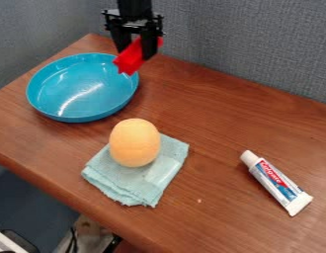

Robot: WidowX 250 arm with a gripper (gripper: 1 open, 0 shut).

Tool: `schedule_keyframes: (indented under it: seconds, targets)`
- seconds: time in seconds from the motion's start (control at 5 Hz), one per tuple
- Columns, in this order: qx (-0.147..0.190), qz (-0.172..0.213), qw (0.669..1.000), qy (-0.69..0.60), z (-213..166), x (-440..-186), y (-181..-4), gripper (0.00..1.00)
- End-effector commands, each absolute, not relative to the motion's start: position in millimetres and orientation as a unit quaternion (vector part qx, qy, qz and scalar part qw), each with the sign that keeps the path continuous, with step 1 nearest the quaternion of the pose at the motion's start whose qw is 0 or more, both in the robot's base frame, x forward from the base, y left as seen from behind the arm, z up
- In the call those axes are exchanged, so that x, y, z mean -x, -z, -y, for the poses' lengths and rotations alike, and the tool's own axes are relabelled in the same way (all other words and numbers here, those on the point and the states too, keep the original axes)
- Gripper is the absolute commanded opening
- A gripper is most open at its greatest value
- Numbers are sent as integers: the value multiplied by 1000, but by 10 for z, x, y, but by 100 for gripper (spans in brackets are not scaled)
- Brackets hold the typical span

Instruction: Put the red object on the blue plate

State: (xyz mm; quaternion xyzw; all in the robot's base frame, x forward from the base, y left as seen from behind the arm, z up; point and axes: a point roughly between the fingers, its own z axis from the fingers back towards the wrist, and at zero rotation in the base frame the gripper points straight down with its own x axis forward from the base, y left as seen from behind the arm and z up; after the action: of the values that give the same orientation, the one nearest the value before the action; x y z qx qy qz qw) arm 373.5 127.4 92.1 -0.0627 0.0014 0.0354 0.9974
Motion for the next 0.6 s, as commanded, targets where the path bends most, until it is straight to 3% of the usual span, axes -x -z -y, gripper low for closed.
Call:
schedule_keyframes:
  seconds: [0.0,0.4]
  targets:
    - [42,55,996,-59,-1504,-3685,-1346,0]
    - [27,48,993,-101,-1898,-3547,-1284,0]
